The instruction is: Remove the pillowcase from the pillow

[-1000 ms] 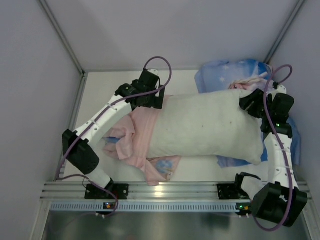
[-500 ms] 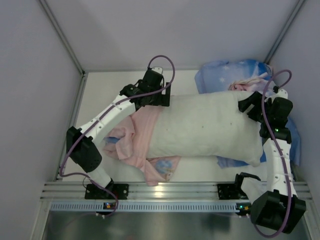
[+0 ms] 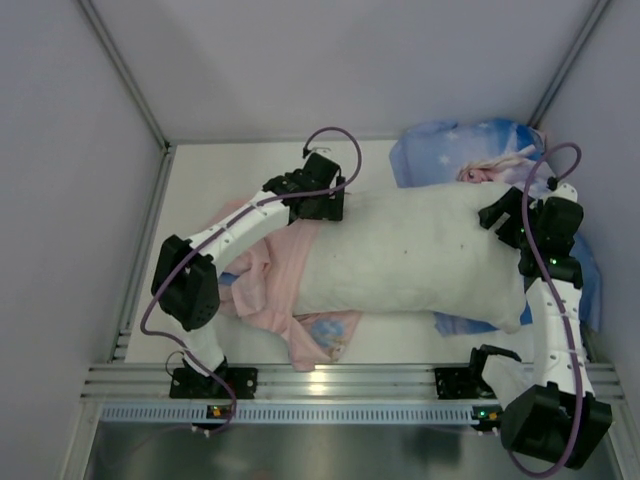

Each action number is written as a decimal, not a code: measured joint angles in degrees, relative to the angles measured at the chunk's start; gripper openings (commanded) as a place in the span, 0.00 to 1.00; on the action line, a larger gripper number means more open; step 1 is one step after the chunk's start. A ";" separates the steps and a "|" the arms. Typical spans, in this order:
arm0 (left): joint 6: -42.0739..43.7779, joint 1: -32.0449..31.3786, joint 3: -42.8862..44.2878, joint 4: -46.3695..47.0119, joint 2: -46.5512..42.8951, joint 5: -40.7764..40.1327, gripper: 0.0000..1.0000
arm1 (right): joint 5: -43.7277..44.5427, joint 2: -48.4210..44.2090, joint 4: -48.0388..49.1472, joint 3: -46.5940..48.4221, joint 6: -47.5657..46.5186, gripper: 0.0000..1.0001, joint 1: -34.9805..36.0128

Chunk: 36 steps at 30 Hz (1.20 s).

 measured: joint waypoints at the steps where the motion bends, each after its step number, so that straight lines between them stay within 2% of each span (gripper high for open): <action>1: -0.24 0.00 -0.46 0.52 0.66 -0.48 0.93 | 0.31 -0.02 -0.31 0.00 0.00 0.79 0.00; 4: -1.11 -0.09 -1.51 1.64 1.18 -1.92 0.71 | 0.59 0.00 -0.94 0.00 0.02 0.75 0.02; 5: -1.29 -0.09 -1.70 1.73 1.16 -2.64 0.53 | 0.57 0.04 -0.94 0.00 0.00 0.72 0.09; 7: -1.49 -0.07 -2.12 2.01 1.16 -4.17 0.29 | 0.39 0.35 -0.94 0.00 -0.04 0.69 0.13; 8: -1.70 -0.07 -2.43 2.08 1.16 -4.63 0.10 | 0.22 0.63 -0.92 0.00 -0.02 0.66 0.17; 9: -1.97 -0.07 -2.78 2.19 1.14 -5.29 0.02 | 0.00 0.96 -0.90 0.00 -0.02 0.65 0.26; 14: -2.47 -0.20 -5.40 4.17 0.09 -6.27 0.00 | -1.18 1.57 -0.81 -0.04 0.02 0.51 0.76; 16: -2.84 -0.20 -6.97 5.20 -1.16 -6.21 0.00 | -1.95 1.53 -0.35 -0.44 0.00 0.32 0.76; 17: -2.95 -0.20 -7.89 5.88 -1.92 -6.08 0.00 | -2.56 1.51 -0.20 -0.81 -0.09 0.15 0.79; 18: -3.13 -0.20 -8.70 6.43 -2.71 -5.81 0.00 | -3.26 1.49 0.00 -1.18 0.04 0.04 0.83; 19: -3.23 -0.20 -9.16 6.75 -3.23 -5.64 0.00 | -3.89 1.46 0.11 -1.51 0.07 0.00 0.87; 25: -2.54 -0.07 -7.78 5.64 -3.61 -5.51 0.00 | -4.98 -1.95 0.39 -3.41 0.59 0.00 3.58; 30: -0.59 2.32 2.95 0.04 0.04 -7.06 0.00 | -4.76 -9.18 -3.65 -3.91 0.68 0.00 7.65; 36: -0.59 9.68 12.98 -2.95 4.66 -4.68 0.00 | -10.01 -20.17 -12.70 -5.70 2.84 0.00 9.55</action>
